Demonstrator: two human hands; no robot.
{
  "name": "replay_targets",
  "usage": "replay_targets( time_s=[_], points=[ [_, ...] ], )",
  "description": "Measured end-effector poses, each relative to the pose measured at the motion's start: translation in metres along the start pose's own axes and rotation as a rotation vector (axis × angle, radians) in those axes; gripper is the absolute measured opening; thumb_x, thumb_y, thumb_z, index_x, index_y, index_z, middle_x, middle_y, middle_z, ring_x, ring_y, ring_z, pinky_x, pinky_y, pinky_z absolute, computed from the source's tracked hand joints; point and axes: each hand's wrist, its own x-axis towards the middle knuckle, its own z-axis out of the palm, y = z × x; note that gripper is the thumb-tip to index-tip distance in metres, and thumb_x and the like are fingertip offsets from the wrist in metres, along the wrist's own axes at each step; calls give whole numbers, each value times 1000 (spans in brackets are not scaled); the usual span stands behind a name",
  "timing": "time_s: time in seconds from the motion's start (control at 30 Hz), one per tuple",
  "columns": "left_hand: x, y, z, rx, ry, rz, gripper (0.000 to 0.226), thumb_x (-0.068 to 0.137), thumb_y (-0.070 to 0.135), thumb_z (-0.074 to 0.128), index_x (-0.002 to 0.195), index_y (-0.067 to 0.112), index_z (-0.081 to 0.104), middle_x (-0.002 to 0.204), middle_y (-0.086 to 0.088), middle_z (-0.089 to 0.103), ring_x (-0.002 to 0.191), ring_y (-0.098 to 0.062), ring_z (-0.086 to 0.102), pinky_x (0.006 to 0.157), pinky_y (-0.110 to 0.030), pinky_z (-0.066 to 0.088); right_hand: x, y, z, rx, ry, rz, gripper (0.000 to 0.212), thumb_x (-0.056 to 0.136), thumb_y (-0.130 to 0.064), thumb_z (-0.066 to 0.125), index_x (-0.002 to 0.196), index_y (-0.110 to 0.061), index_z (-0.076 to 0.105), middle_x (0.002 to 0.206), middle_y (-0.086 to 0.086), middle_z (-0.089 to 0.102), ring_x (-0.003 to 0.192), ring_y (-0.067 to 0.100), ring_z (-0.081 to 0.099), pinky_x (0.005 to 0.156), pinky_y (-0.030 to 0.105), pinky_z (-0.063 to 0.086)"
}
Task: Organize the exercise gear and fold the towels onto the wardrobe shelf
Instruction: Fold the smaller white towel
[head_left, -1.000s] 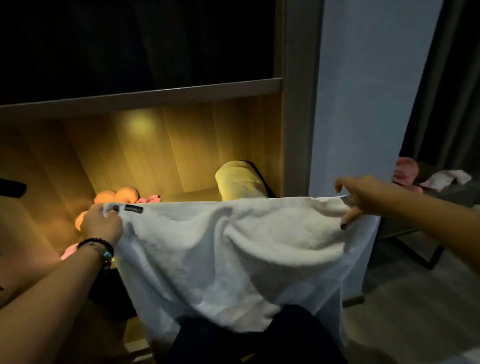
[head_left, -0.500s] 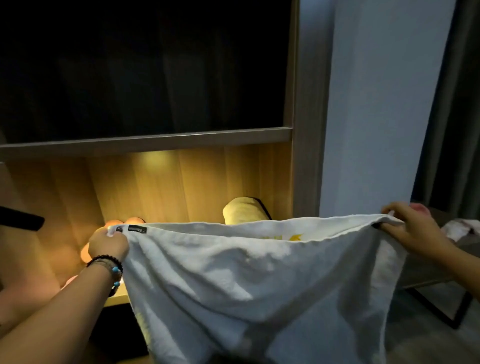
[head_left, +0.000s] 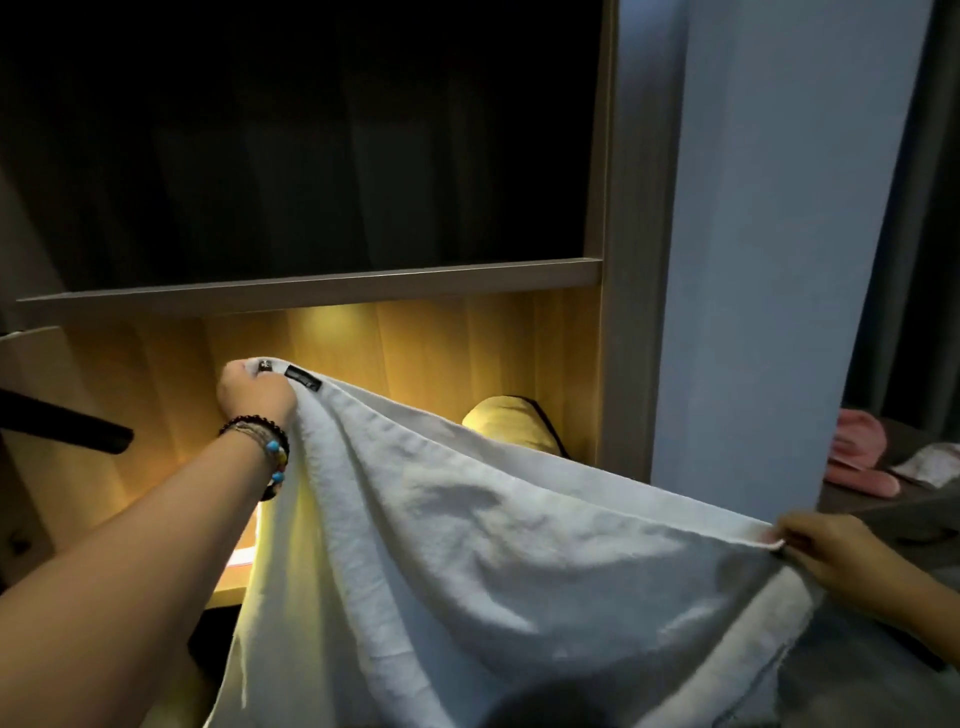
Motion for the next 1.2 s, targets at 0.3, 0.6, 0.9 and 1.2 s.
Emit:
replay_targets(
  time_s=[0.3,0.6,0.9,1.2],
  points=[
    [10,-48,-23,150,-124,-69,20,87,8,51,94,3,69,98,-21,66,92,-37,61,77,-40,48,44,-19,-15,-5,293,361,15,78,5,57,67,-4,60,83,29,66,83,43,62,72,41,48],
    [-8,-84,-17,188,-100,-224,26,92,5,48,109,-9,62,113,-27,61,108,-45,56,89,-40,44,74,-44,-72,108,542,356,20,86,2,52,91,-1,71,98,24,69,96,41,60,90,42,46],
    [1,-208,0,370,-372,-244,28,89,14,53,86,-12,65,94,-36,64,88,-46,61,78,-47,48,90,-111,-101,258,667,171,14,87,-15,58,97,-8,65,96,16,66,89,30,59,79,31,41],
    [-129,2,-22,-241,-1100,120,22,89,23,63,111,24,59,111,10,66,104,-6,62,80,-19,50,85,-251,-89,500,259,-222,39,61,-28,88,82,-18,56,76,3,63,70,21,62,60,33,55]
  ],
)
